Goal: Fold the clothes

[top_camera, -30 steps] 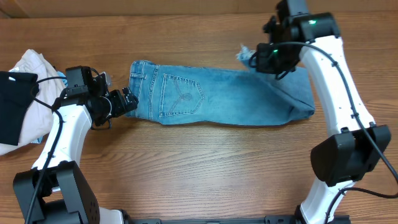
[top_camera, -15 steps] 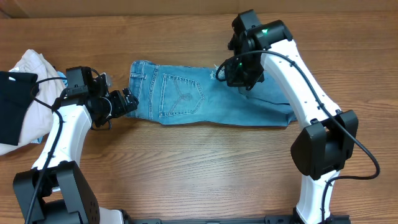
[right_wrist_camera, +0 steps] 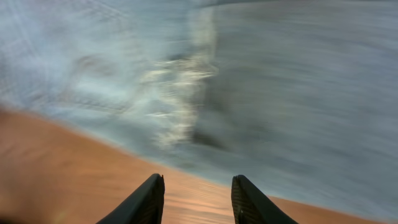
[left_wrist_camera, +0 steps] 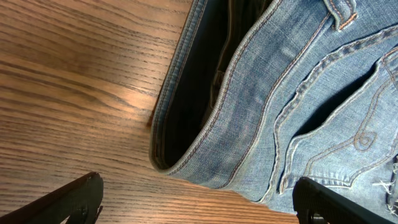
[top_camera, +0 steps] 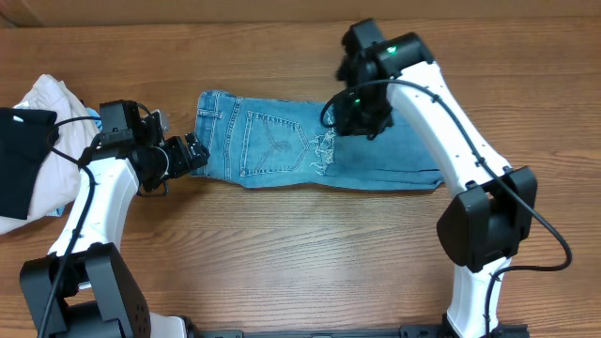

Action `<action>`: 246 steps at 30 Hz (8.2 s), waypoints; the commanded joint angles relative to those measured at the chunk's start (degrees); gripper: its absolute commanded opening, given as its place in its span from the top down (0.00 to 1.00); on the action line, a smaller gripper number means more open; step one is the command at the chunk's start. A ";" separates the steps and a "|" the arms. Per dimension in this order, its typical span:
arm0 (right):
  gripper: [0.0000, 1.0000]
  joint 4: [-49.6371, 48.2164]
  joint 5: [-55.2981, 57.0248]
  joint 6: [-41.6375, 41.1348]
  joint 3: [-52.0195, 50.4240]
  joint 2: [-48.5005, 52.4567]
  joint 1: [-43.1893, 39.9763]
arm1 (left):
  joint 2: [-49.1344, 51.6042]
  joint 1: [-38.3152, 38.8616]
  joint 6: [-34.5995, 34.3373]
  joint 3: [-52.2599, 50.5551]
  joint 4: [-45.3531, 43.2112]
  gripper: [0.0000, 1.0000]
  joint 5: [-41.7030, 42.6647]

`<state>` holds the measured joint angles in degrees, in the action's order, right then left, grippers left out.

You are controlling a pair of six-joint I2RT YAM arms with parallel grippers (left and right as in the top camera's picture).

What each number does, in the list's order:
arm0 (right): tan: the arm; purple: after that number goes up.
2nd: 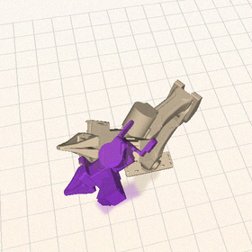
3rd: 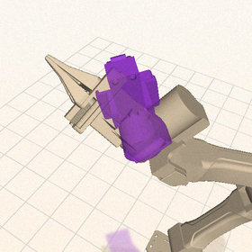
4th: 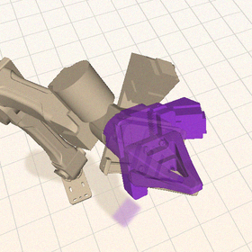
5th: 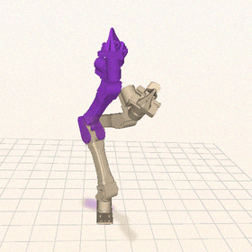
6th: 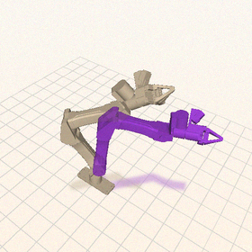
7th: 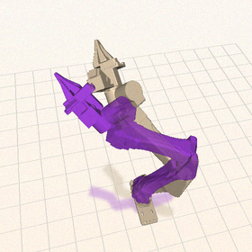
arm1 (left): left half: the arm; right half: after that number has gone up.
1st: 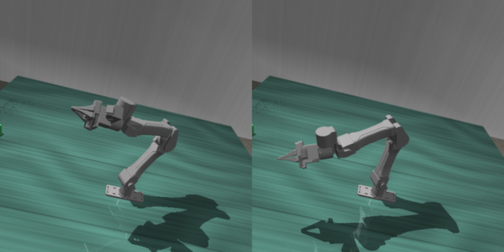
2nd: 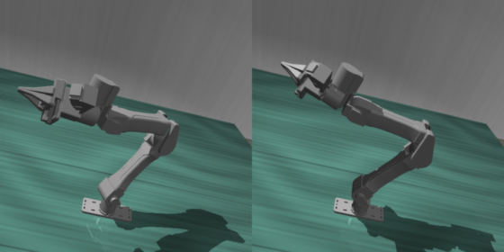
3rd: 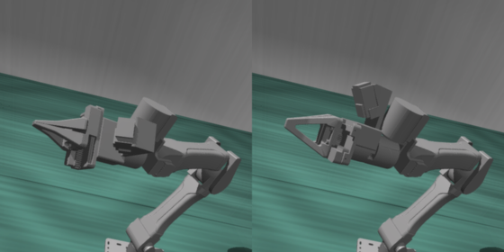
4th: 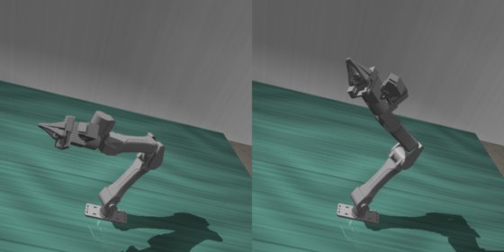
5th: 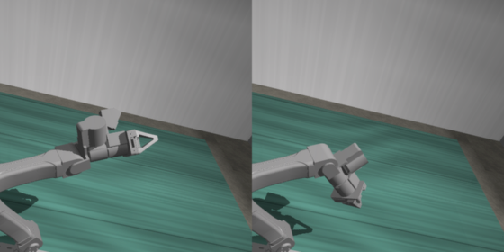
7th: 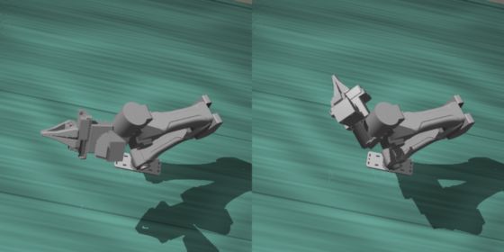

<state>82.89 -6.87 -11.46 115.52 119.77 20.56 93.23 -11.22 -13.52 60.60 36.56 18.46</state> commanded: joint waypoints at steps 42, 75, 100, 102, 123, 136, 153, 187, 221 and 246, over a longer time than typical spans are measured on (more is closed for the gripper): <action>0.63 -7.19 2.03 -2.43 -12.92 -10.93 -25.66 | -1.62 0.39 14.73 7.08 -1.70 0.00 8.28; 0.62 -3.26 2.05 -0.94 -12.70 -11.26 -25.66 | 25.42 1.62 4.42 7.08 -13.73 0.00 7.89; 0.62 -2.78 2.05 -1.14 -12.70 -11.26 -25.66 | 25.40 0.33 4.72 7.32 -11.91 0.96 7.96; 0.62 -2.80 2.05 -1.16 -12.70 -11.26 -25.66 | 24.09 -1.27 4.76 8.13 -9.49 0.96 7.93; 0.61 -0.70 2.05 -0.63 -12.70 -11.26 -25.68 | 7.26 -13.97 14.67 48.09 33.33 0.96 2.27; 0.61 1.05 2.05 -0.48 -12.70 -11.26 -25.66 | 10.05 9.84 4.96 52.06 34.47 0.96 1.81; 0.61 1.05 1.73 -0.50 -13.09 -11.15 -24.94 | 16.11 23.82 -5.51 52.04 26.47 0.96 -6.43; 0.65 -25.73 -8.44 -3.10 -26.36 8.28 -7.45 | 16.17 30.21 -14.97 52.04 15.85 0.96 -6.95; 0.66 -24.96 -8.41 -3.13 -26.36 8.28 -7.06 | 21.88 38.12 -22.53 52.09 4.59 0.58 8.63; 0.47 -13.20 -32.48 3.93 -17.29 -0.31 -14.71 | 17.33 26.99 -1.09 52.06 24.52 0.59 -5.79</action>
<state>69.21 -35.55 -9.06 96.18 125.60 6.98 111.31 15.66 -19.44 111.74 60.95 14.02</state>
